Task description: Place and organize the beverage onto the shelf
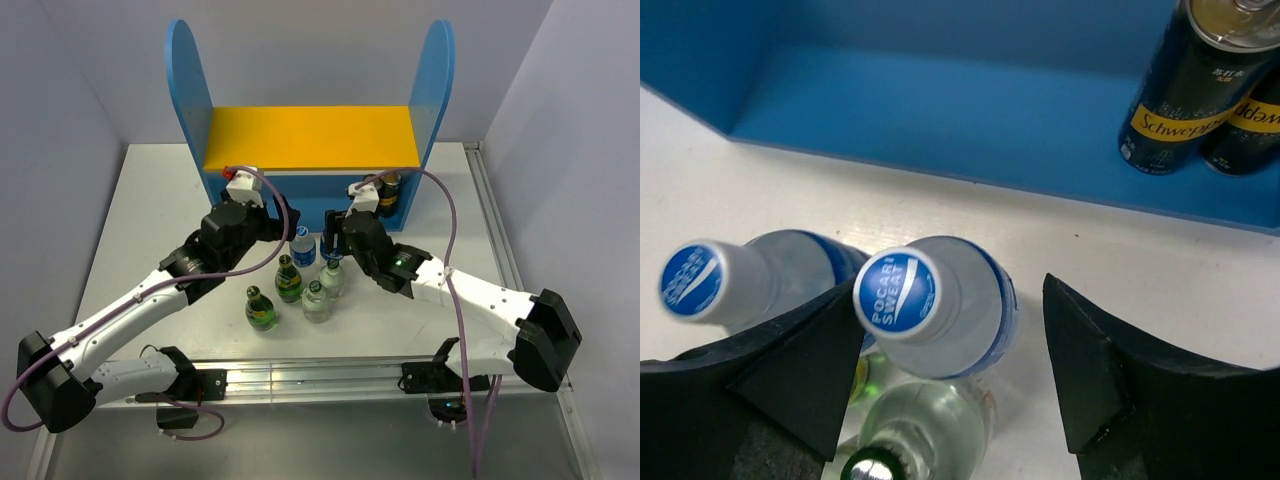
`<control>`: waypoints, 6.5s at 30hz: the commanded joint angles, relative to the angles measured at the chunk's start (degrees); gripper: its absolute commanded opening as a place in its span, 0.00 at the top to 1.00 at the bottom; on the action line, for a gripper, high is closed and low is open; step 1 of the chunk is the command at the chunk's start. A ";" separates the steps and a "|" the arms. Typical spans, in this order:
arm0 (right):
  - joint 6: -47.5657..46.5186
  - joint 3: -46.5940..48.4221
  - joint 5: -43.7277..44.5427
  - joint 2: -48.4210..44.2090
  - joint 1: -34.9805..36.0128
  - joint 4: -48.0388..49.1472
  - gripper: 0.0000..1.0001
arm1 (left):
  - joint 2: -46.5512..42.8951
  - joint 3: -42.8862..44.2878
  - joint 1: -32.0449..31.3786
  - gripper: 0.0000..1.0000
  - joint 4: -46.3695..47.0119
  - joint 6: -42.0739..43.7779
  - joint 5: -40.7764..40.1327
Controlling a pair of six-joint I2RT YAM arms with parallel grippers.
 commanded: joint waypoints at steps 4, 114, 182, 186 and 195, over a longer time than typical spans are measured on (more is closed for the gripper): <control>-0.57 0.32 4.98 3.19 0.20 5.71 0.24 | 0.39 -0.71 -0.62 0.05 2.59 0.85 0.69; -38.89 42.60 25.81 19.11 -22.30 36.47 1.00 | -20.27 4.47 -6.59 0.05 -16.84 -2.57 -26.91; 5.67 9.81 15.35 14.97 13.38 7.83 0.56 | -22.90 4.47 -9.84 0.05 -18.60 -2.75 -32.89; 5.84 10.51 17.02 15.77 13.38 6.33 0.95 | -22.99 4.47 -10.55 0.05 -18.77 -2.84 -33.59; -3.37 18.49 22.89 6.46 13.47 4.57 1.00 | -23.34 4.38 -11.34 0.04 -18.95 -2.93 -34.38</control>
